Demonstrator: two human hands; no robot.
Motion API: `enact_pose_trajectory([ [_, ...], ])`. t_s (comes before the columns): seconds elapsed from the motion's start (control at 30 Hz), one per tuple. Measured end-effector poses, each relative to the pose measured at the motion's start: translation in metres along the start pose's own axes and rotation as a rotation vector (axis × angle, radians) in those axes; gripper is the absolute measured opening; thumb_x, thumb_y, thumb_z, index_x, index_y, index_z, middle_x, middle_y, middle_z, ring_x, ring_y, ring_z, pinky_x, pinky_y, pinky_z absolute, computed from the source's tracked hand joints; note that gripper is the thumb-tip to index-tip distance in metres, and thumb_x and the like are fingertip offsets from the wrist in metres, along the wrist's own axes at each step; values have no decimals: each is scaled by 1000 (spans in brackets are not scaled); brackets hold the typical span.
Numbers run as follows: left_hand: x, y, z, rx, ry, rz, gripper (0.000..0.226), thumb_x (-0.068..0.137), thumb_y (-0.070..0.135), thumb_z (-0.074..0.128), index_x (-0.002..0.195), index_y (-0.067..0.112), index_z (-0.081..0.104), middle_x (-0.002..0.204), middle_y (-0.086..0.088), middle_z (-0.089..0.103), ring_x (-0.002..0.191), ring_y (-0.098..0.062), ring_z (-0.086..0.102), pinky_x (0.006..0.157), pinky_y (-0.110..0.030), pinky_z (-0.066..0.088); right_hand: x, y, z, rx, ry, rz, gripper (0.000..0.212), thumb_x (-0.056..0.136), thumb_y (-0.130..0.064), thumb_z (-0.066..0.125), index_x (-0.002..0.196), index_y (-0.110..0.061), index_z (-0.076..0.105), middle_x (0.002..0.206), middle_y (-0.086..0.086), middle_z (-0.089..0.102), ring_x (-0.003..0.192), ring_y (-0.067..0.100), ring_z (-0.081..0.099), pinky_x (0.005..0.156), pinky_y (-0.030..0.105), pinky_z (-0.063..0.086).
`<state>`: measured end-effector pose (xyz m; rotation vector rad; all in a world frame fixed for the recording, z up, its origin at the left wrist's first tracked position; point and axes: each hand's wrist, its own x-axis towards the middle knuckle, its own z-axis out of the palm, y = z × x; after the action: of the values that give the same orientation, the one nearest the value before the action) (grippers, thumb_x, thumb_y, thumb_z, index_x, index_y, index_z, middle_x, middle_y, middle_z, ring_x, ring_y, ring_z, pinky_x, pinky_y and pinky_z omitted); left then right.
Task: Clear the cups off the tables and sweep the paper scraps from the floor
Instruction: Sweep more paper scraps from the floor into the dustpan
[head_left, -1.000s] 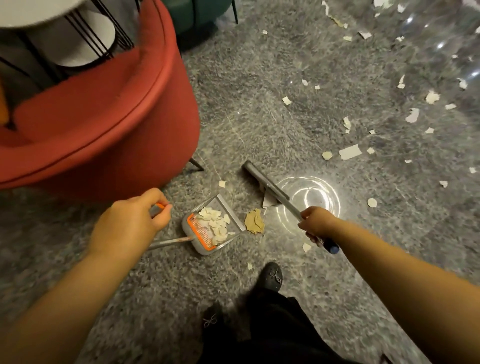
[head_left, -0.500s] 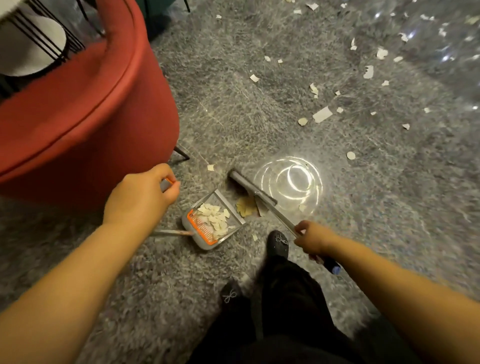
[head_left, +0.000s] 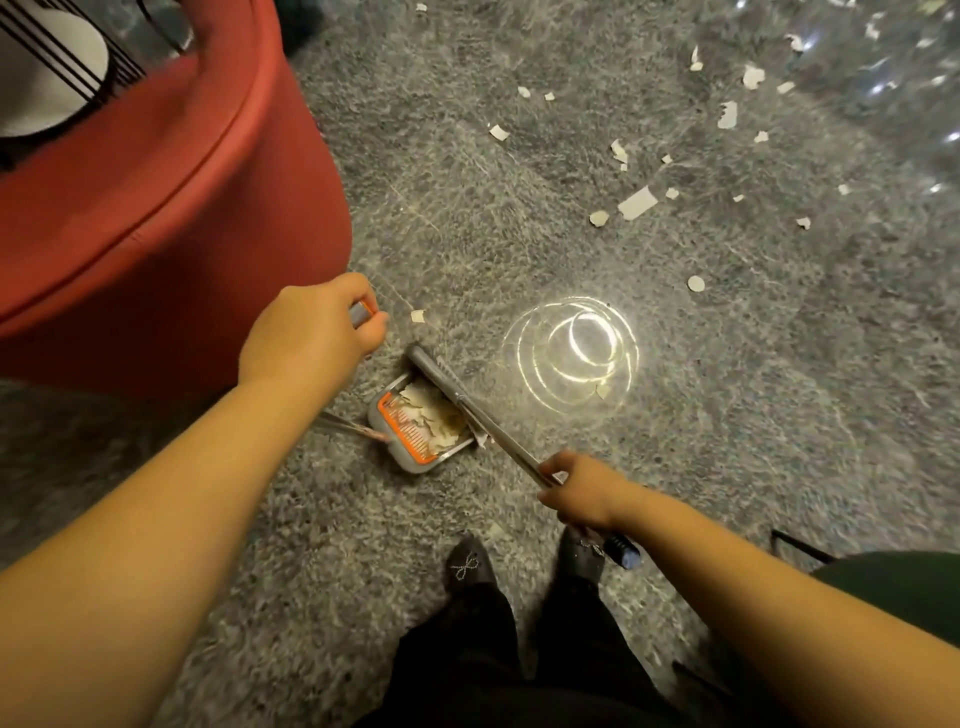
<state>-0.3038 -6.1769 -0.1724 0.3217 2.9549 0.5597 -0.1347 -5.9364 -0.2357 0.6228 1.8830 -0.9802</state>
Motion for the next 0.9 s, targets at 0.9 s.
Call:
enact_pose_trajectory([
  [0.9, -35, 33, -31, 138, -97, 34, 17, 78, 45, 73, 76, 36, 60, 58, 0, 56, 55, -22, 53, 51, -30, 41, -51, 132, -82, 655, 200, 107, 31, 96, -7, 52, 126, -14, 46, 63, 14, 49, 35, 14, 43, 36, 20, 34],
])
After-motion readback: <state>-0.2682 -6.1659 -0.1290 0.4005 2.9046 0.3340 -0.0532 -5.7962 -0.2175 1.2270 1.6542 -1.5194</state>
